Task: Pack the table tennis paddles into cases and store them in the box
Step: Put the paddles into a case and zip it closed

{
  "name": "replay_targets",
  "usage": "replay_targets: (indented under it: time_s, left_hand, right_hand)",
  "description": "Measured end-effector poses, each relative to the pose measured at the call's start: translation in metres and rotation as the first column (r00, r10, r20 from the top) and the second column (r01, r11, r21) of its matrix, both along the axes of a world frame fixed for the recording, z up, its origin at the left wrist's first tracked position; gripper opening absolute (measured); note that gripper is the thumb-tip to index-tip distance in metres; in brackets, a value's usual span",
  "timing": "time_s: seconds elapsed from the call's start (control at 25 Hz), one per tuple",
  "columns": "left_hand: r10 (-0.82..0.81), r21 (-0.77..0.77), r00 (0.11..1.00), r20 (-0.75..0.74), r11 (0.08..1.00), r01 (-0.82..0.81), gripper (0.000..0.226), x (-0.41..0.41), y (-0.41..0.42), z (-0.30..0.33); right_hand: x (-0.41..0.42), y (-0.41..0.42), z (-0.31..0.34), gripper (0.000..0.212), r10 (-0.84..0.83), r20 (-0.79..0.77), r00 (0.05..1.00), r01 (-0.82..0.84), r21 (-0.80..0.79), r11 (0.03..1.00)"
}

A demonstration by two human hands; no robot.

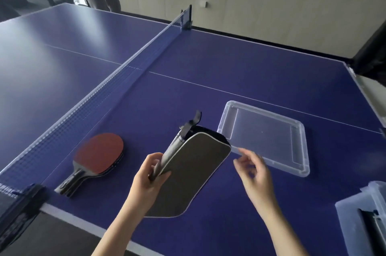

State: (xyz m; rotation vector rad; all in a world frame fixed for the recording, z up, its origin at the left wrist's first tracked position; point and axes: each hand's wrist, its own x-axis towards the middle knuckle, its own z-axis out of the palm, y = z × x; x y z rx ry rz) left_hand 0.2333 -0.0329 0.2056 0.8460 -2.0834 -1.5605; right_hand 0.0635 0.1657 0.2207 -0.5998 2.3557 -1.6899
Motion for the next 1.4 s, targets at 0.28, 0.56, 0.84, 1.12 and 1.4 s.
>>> replay_targets:
  time_s: [0.28, 0.56, 0.84, 1.12, 1.4]
  left_hand:
    - [-0.253, -0.291, 0.962, 0.101, 0.917, 0.272, 0.051, -0.016, -0.052, 0.004]
    - [-0.46, -0.387, 0.87, 0.176, 0.78, 0.491, 0.036, -0.031, -0.097, 0.006]
    - [-0.484, -0.331, 0.855, 0.185, 0.789, 0.518, 0.033, -0.027, -0.116, 0.004]
    - [-0.423, -0.147, 0.901, 0.097, 0.889, 0.433, 0.041, -0.034, -0.122, 0.009]
    - [-0.328, 0.2, 0.94, -0.099, 0.918, 0.341, 0.029, -0.036, -0.132, 0.016]
  right_hand:
    - [-0.004, -0.068, 0.062, 0.017, 0.197, -0.138, 0.971, -0.17, 0.186, 0.968]
    - [0.012, -0.098, 0.063, 0.021, 0.123, -0.024, 0.992, -0.111, 0.29, 0.95]
    - [0.026, -0.104, 0.047, 0.019, -0.094, -0.071, 0.993, 0.108, 0.244, 0.964]
    - [0.002, -0.08, 0.034, 0.017, -0.188, 0.071, 0.98, 0.176, 0.145, 0.974]
    - [-0.01, -0.047, 0.006, 0.018, -0.295, 0.277, 0.915, 0.294, 0.045, 0.955]
